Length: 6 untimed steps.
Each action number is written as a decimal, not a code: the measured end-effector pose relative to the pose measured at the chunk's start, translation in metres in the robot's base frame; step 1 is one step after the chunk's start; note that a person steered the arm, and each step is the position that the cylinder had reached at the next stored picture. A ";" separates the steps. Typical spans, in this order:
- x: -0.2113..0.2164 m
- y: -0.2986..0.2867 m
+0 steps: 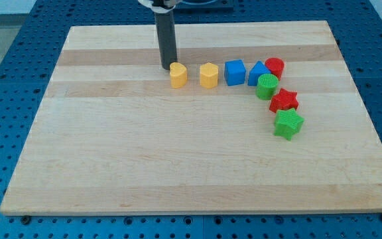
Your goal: Move the yellow heart into the yellow hexagon
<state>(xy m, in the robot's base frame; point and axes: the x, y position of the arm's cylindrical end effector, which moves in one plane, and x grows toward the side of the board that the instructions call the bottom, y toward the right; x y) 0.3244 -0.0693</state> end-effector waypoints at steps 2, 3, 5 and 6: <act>0.024 -0.038; 0.032 -0.027; 0.032 0.032; 0.046 0.000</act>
